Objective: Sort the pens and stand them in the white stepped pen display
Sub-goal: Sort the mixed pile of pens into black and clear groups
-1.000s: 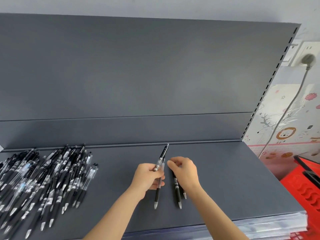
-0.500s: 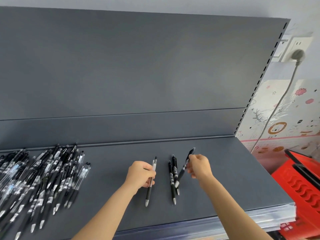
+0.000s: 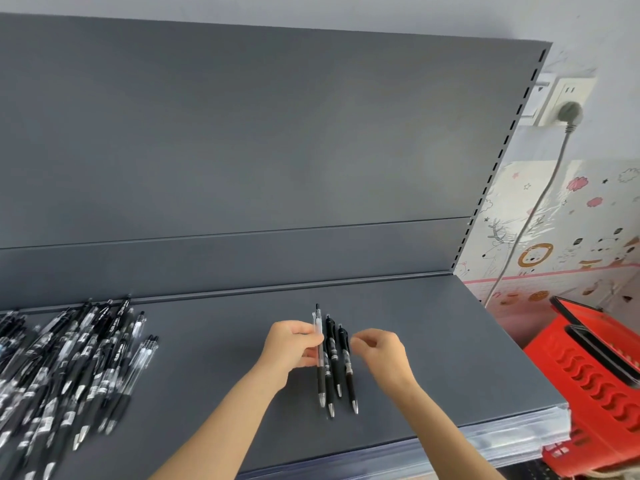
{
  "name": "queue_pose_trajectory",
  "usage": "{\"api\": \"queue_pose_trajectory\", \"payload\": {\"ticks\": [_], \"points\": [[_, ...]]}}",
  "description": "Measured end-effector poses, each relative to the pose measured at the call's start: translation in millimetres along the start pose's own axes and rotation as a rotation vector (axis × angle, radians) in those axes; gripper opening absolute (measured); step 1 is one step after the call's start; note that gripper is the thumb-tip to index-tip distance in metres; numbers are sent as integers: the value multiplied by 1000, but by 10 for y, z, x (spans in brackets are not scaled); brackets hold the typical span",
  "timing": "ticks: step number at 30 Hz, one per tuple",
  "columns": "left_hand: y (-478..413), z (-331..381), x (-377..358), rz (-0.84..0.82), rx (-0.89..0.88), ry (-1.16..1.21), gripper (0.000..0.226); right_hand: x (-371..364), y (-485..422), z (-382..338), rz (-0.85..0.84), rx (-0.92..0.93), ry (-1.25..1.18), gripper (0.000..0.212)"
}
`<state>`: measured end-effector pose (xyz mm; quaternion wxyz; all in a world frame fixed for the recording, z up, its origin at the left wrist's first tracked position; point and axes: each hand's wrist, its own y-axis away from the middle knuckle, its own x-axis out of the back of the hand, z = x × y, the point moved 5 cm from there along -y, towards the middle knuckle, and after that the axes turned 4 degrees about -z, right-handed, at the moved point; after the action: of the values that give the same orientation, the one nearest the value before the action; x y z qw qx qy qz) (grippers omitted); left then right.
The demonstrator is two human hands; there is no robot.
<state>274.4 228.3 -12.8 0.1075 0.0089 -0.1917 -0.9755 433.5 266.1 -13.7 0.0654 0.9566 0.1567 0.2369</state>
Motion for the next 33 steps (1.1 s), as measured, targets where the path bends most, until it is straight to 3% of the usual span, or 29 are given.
{"api": "queue_pose_trajectory", "payload": {"ticks": [4, 7, 9, 11, 13, 15, 20, 25, 33], "points": [[-62, 92, -324, -36, -14, 116, 13, 87, 153, -28, -126, -22, -189, 18], [-92, 121, -603, -42, -65, 72, 9, 232, 185, 68, -95, -56, -207, 17], [-132, 122, -704, 4, -211, -221, 13, 422, 178, 213, -16, -93, -134, 22], [-141, 78, -783, 23, -371, -769, 24, 709, 163, 400, 128, -134, 74, 25], [-174, -88, -806, -35, -401, -1172, 44, 957, 138, 600, 234, -193, 271, 30], [-181, -247, -795, -95, -371, -1332, 51, 1078, 106, 744, 259, -230, 377, 32], [-159, -369, -689, -68, -388, -1364, 50, 1110, 19, 869, 267, -223, 515, 39], [-162, -355, -499, -38, -366, -1380, 48, 1097, 12, 883, 277, -182, 600, 21], [-165, -343, -488, -18, -337, -1365, 51, 1110, 62, 796, 267, -167, 669, 21]]}}
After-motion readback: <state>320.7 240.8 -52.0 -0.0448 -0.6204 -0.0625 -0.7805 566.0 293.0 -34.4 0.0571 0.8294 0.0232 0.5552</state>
